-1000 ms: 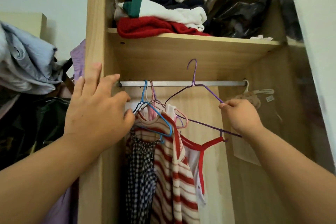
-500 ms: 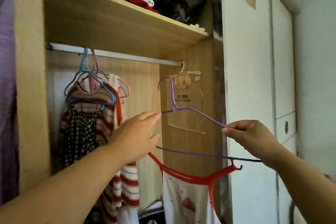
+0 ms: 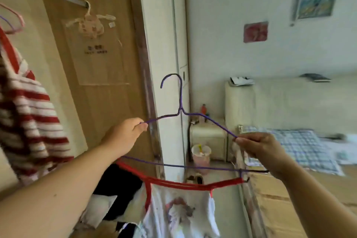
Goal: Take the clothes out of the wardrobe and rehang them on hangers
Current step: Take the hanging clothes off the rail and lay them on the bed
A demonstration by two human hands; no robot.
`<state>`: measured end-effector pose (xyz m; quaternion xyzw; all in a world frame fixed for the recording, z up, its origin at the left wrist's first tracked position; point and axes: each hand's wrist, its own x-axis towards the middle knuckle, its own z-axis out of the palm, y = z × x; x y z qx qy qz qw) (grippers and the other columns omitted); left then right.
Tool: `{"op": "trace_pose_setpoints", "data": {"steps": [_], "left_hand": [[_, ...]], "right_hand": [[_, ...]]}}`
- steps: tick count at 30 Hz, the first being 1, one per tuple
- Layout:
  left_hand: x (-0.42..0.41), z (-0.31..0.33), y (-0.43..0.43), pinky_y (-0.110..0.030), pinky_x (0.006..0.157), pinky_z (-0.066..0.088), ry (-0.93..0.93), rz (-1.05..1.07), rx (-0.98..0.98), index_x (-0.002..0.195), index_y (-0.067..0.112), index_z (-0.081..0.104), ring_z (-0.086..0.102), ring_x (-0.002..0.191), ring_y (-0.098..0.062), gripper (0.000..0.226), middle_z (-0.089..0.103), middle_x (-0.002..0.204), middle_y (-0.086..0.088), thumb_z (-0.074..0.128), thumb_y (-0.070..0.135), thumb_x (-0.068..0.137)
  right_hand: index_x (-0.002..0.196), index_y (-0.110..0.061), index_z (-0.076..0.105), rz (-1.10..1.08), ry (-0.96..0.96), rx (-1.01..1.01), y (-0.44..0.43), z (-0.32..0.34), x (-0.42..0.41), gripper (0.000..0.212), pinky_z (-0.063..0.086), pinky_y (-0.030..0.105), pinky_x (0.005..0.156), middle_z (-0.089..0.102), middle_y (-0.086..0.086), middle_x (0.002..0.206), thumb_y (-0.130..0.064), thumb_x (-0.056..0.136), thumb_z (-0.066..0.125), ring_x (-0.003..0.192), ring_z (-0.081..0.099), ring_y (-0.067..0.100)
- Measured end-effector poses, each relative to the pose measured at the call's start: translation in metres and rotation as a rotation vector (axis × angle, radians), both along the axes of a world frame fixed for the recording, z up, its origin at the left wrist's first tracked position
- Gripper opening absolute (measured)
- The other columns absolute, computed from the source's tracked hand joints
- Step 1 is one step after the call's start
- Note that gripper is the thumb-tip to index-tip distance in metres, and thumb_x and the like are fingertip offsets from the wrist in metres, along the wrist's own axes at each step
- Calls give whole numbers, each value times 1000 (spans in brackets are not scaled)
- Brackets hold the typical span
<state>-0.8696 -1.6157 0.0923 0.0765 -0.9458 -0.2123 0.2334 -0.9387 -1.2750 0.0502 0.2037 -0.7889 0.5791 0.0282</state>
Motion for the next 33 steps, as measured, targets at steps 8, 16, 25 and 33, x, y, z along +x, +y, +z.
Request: {"op": "trace_pose_setpoints", "data": {"steps": [8, 16, 25, 33], "left_hand": [[46, -78, 97, -33, 63, 41, -200, -430, 109, 77, 26, 64, 59, 70, -22, 20, 63, 69, -1, 57, 41, 87], [71, -133, 240, -27, 74, 39, -313, -769, 6, 107, 20, 69, 56, 91, -18, 21, 59, 91, 3, 50, 20, 97], [94, -195, 444, -26, 56, 34, -445, -1070, -18, 114, 25, 64, 49, 70, -11, 26, 56, 93, 2, 43, 23, 100], [82, -265, 575, -36, 82, 47, -613, -1011, -164, 118, 28, 64, 55, 98, -26, 29, 59, 116, -4, 43, 22, 99]], "right_hand": [[71, -44, 64, -400, -142, 393, 93, -103, 138, 27, 50, 34, 74, 69, -4, 72, -24, 89, 61, 70, 63, 16], [84, -25, 69, -750, -398, 337, 210, -156, 277, 10, 51, 35, 75, 68, 1, 72, -19, 89, 61, 67, 64, 20], [101, -17, 74, -1175, -542, 346, 345, -191, 404, 18, 40, 23, 59, 70, -4, 75, -25, 89, 63, 63, 60, 11], [108, -19, 71, -1143, -733, 382, 444, -250, 410, 23, 48, 28, 69, 70, -2, 90, -29, 92, 56, 76, 62, 13]]}}
